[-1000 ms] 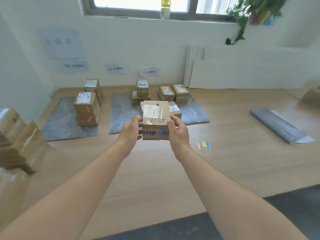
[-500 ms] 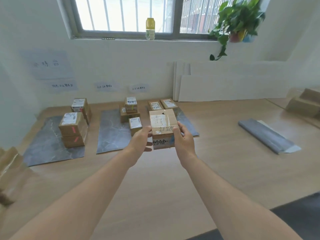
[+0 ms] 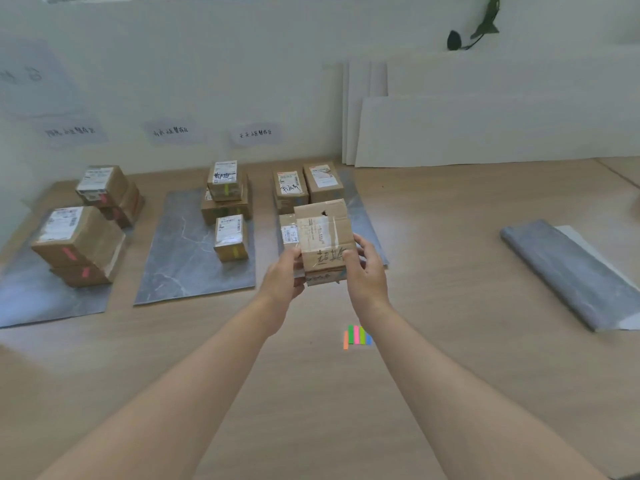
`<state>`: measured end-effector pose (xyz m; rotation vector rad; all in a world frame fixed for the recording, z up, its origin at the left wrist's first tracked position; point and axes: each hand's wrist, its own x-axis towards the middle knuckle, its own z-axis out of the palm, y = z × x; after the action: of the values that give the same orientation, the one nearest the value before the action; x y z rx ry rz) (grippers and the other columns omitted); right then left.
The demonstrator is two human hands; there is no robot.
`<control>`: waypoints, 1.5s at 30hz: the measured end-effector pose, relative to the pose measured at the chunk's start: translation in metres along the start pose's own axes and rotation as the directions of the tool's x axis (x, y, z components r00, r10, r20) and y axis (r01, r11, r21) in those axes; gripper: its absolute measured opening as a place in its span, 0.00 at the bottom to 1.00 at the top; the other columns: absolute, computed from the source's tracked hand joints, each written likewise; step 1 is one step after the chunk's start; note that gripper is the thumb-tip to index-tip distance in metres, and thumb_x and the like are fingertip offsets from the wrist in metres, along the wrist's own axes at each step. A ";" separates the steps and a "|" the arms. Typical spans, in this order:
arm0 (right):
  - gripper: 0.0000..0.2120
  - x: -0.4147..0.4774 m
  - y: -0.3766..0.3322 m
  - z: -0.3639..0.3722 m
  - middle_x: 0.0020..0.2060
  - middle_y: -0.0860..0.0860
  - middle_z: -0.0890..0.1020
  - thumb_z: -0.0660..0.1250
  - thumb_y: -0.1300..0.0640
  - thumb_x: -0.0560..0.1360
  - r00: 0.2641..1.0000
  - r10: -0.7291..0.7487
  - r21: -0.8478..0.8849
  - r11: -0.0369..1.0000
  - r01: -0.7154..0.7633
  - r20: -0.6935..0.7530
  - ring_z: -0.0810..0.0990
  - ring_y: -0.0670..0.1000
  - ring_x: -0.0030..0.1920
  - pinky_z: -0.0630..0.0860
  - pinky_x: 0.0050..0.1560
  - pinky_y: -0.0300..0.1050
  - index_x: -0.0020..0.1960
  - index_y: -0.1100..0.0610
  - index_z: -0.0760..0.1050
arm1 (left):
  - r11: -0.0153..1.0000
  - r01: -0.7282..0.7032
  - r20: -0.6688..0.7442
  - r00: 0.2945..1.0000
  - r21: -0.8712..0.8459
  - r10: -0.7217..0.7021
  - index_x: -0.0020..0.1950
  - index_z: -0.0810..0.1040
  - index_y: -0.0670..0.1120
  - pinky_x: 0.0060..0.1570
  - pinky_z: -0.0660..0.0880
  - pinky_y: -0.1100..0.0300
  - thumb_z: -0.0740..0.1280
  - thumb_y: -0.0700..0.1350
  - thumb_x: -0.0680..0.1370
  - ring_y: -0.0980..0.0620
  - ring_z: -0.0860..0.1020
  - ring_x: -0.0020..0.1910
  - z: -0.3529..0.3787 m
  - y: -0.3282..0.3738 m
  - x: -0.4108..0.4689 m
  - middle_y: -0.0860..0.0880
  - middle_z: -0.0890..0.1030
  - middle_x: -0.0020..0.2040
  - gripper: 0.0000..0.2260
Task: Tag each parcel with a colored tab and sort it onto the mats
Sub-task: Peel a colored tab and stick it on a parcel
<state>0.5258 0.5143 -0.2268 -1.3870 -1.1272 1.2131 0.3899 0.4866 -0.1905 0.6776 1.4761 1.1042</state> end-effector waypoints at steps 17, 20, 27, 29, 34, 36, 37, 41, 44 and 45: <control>0.15 0.176 0.047 -0.020 0.60 0.43 0.82 0.56 0.51 0.81 0.983 0.168 -0.052 0.985 -0.164 0.076 0.79 0.43 0.61 0.76 0.65 0.48 0.58 0.37 0.77 | 0.988 0.150 -0.024 0.989 0.045 -0.149 0.63 0.77 0.54 0.49 0.75 0.56 0.57 0.60 0.78 0.56 0.75 0.63 0.081 -0.022 0.167 0.54 0.79 0.63 0.19; 0.26 0.199 0.062 -0.015 0.66 0.45 0.79 0.55 0.43 0.76 0.976 0.210 -0.078 0.976 -0.205 0.065 0.76 0.44 0.67 0.72 0.71 0.50 0.71 0.45 0.75 | 0.984 0.181 -0.042 0.983 0.008 -0.180 0.62 0.77 0.54 0.53 0.78 0.54 0.58 0.57 0.80 0.57 0.75 0.60 0.085 -0.030 0.196 0.53 0.78 0.62 0.16; 0.26 0.244 0.092 -0.004 0.63 0.47 0.81 0.55 0.43 0.76 0.951 0.309 -0.056 0.950 -0.307 0.026 0.78 0.48 0.65 0.73 0.70 0.53 0.71 0.48 0.75 | 0.968 0.250 -0.039 0.968 -0.008 -0.250 0.63 0.78 0.55 0.62 0.75 0.51 0.58 0.57 0.80 0.61 0.73 0.58 0.089 -0.047 0.255 0.59 0.77 0.61 0.16; 0.26 0.256 0.104 0.001 0.63 0.46 0.82 0.56 0.40 0.75 0.946 0.323 -0.043 0.946 -0.322 0.015 0.78 0.48 0.65 0.73 0.70 0.54 0.70 0.46 0.76 | 0.968 0.252 -0.028 0.967 0.004 -0.252 0.65 0.76 0.56 0.64 0.73 0.51 0.58 0.58 0.81 0.59 0.73 0.62 0.089 -0.051 0.267 0.58 0.76 0.64 0.16; 0.29 0.279 0.133 0.016 0.64 0.45 0.82 0.55 0.36 0.71 0.931 0.366 -0.021 0.931 -0.365 0.016 0.78 0.48 0.66 0.73 0.71 0.58 0.68 0.42 0.77 | 0.966 0.258 -0.037 0.965 -0.026 -0.259 0.66 0.72 0.57 0.68 0.72 0.48 0.57 0.57 0.82 0.56 0.68 0.67 0.087 -0.062 0.288 0.58 0.70 0.69 0.14; 0.29 0.283 0.139 0.021 0.65 0.44 0.81 0.55 0.35 0.72 0.932 0.363 -0.021 0.932 -0.362 0.015 0.77 0.47 0.67 0.72 0.72 0.57 0.69 0.42 0.76 | 0.965 0.259 -0.037 0.965 -0.042 -0.260 0.72 0.70 0.56 0.65 0.73 0.51 0.58 0.60 0.80 0.57 0.67 0.70 0.083 -0.065 0.294 0.59 0.68 0.72 0.22; 0.30 0.283 0.138 0.022 0.66 0.44 0.80 0.55 0.35 0.72 0.936 0.352 -0.028 0.936 -0.352 0.016 0.76 0.47 0.68 0.71 0.72 0.56 0.70 0.42 0.76 | 0.964 0.263 -0.037 0.964 -0.049 -0.265 0.74 0.69 0.56 0.63 0.73 0.52 0.59 0.62 0.77 0.56 0.66 0.71 0.082 -0.066 0.295 0.59 0.68 0.73 0.26; 0.24 0.274 0.124 0.020 0.73 0.43 0.74 0.56 0.42 0.82 0.941 0.338 -0.041 0.940 -0.338 -0.010 0.70 0.44 0.73 0.65 0.76 0.50 0.76 0.45 0.71 | 0.959 0.263 -0.064 0.961 -0.104 -0.270 0.77 0.65 0.55 0.62 0.74 0.53 0.59 0.58 0.80 0.54 0.65 0.74 0.081 -0.062 0.290 0.58 0.67 0.75 0.25; 0.21 0.265 0.113 0.014 0.74 0.43 0.71 0.56 0.50 0.85 0.949 0.310 -0.036 0.949 -0.313 -0.060 0.67 0.43 0.74 0.62 0.73 0.41 0.78 0.48 0.68 | 0.965 0.238 -0.096 0.964 -0.113 -0.249 0.78 0.63 0.51 0.68 0.72 0.50 0.58 0.55 0.83 0.51 0.64 0.75 0.079 -0.052 0.276 0.54 0.64 0.78 0.24; 0.21 0.261 0.108 0.013 0.74 0.43 0.72 0.56 0.50 0.85 0.952 0.299 -0.031 0.953 -0.301 -0.073 0.68 0.44 0.74 0.63 0.73 0.41 0.77 0.49 0.69 | 0.967 0.231 -0.101 0.965 -0.106 -0.241 0.77 0.65 0.51 0.68 0.72 0.50 0.57 0.54 0.83 0.51 0.65 0.75 0.078 -0.046 0.269 0.54 0.64 0.78 0.22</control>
<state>0.5406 0.7586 -0.3676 -1.6637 -0.9210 1.3499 0.4139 0.7256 -0.3428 0.3663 1.5468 1.0325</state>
